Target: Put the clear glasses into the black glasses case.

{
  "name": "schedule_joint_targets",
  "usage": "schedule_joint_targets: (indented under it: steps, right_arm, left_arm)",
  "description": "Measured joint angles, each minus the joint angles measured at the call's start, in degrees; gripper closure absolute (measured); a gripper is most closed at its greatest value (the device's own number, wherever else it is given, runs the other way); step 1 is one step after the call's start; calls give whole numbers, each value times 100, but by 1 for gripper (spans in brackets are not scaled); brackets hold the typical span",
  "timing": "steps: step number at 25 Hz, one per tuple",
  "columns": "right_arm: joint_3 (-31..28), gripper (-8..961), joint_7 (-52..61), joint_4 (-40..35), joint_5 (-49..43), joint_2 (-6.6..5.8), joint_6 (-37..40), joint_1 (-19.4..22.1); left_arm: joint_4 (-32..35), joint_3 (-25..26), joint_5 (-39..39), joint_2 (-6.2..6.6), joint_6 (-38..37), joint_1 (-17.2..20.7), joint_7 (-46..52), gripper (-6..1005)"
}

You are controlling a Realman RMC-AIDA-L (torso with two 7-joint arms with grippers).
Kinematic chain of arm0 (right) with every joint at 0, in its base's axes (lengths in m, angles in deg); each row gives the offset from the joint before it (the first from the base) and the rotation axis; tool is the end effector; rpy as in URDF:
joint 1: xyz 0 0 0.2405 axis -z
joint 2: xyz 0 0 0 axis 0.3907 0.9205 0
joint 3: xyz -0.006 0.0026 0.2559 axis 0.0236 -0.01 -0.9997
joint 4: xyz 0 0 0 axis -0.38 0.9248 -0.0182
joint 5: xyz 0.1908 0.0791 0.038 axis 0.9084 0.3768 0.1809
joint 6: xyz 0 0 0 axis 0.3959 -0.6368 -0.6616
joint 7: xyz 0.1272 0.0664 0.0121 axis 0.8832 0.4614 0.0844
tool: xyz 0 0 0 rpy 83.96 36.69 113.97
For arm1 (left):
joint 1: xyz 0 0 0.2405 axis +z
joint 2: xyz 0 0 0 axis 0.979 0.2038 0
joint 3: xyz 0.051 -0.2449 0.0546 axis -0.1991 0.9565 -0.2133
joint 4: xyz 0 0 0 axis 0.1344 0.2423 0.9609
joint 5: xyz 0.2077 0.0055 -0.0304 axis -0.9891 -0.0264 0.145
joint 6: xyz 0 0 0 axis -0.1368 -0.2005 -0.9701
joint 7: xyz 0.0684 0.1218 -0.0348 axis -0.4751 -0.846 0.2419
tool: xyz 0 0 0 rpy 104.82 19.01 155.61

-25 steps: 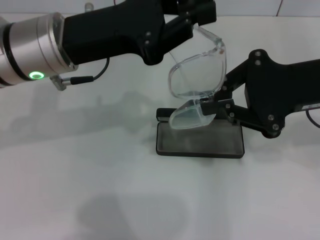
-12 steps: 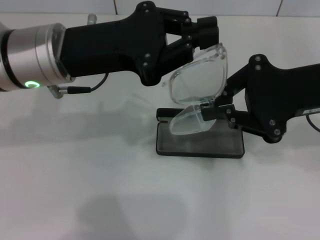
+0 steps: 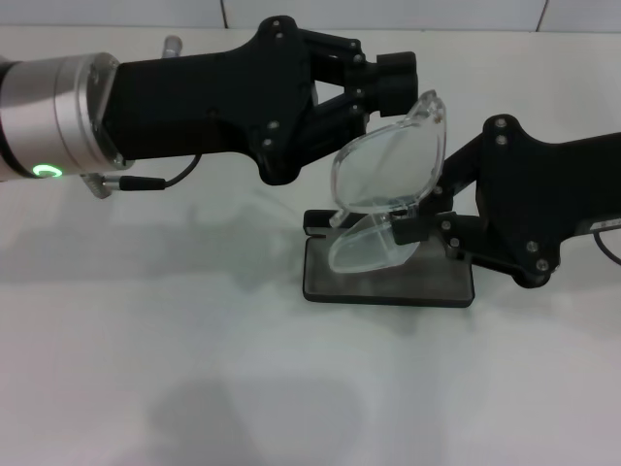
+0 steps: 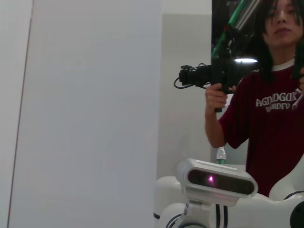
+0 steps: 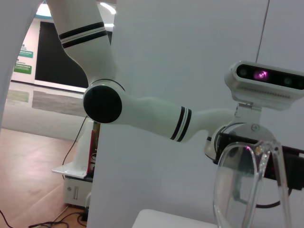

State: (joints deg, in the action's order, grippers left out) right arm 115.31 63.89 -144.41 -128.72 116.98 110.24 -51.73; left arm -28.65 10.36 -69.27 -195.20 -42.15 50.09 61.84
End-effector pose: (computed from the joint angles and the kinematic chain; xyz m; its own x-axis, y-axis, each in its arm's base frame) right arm 0.1309 0.3032 0.0331 0.7642 0.2523 -0.5936 0.2713 -0.9607 -0.0591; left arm -0.1332 0.3101 0.0310 0.5979 0.0323 0.8009 0.0117 -0.9994 0.0316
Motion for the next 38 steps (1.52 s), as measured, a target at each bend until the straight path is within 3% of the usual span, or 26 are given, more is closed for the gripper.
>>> schedule_joint_targets:
  steps: [9,29,38]
  right_arm:
    - [0,898,-11,66,19,14,51,15]
    - [37,897,-57,77,95,31,106,75]
    - [43,898,-281,80,363,38,92,332]
  left_arm:
    - [-6,-22,-135,39,-90,-95,124,890]
    - [-18,17,-292,-5,-228,-158,187,891]
    - [-544,1100,-259,-198,-113,-111,-180,891]
